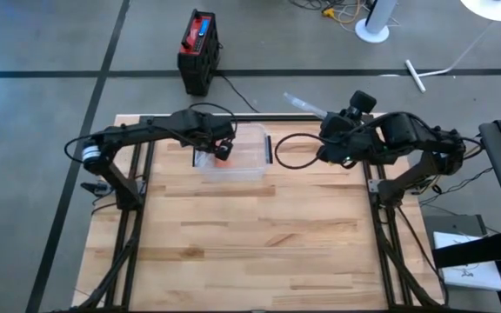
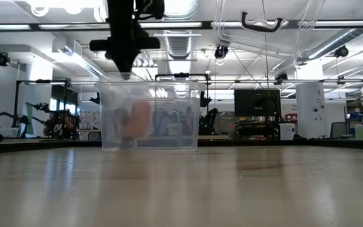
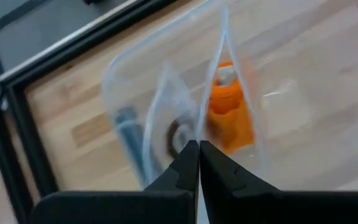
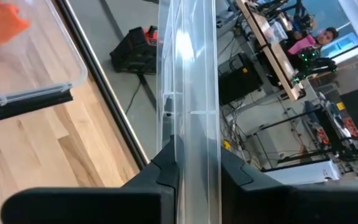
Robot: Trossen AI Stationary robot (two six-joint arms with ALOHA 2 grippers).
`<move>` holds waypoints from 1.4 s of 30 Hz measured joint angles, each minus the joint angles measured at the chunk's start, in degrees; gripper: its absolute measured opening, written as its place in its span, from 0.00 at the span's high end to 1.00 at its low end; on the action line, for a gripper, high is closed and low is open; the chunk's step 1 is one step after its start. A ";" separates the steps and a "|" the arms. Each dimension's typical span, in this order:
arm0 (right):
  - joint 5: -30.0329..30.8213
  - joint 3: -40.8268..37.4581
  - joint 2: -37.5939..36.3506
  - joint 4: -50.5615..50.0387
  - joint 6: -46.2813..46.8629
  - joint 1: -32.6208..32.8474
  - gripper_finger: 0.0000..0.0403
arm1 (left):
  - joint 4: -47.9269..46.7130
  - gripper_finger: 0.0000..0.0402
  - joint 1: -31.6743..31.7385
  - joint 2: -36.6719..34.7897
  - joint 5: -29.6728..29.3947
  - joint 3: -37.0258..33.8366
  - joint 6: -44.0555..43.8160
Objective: Roll bandage
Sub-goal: Close the transparent bin
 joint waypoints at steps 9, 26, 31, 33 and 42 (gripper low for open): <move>0.10 -4.64 -0.01 1.93 -0.11 0.02 0.89 | 7.37 1.00 4.56 -2.52 -0.33 -12.98 -3.43; 0.20 -7.68 0.02 6.40 -0.21 0.33 0.89 | 14.88 0.90 4.67 -6.46 -4.88 -15.77 5.08; 0.67 -10.53 0.02 8.66 -1.99 0.70 0.90 | 14.51 0.81 4.85 -7.60 -4.92 -15.77 7.46; 0.61 -11.82 0.06 9.54 -2.22 0.83 0.90 | 14.47 0.77 4.87 -7.82 -4.95 -15.78 8.90; 0.59 -19.09 0.06 18.04 -5.70 1.39 0.90 | 16.36 0.57 4.85 -7.67 -4.93 -16.95 12.40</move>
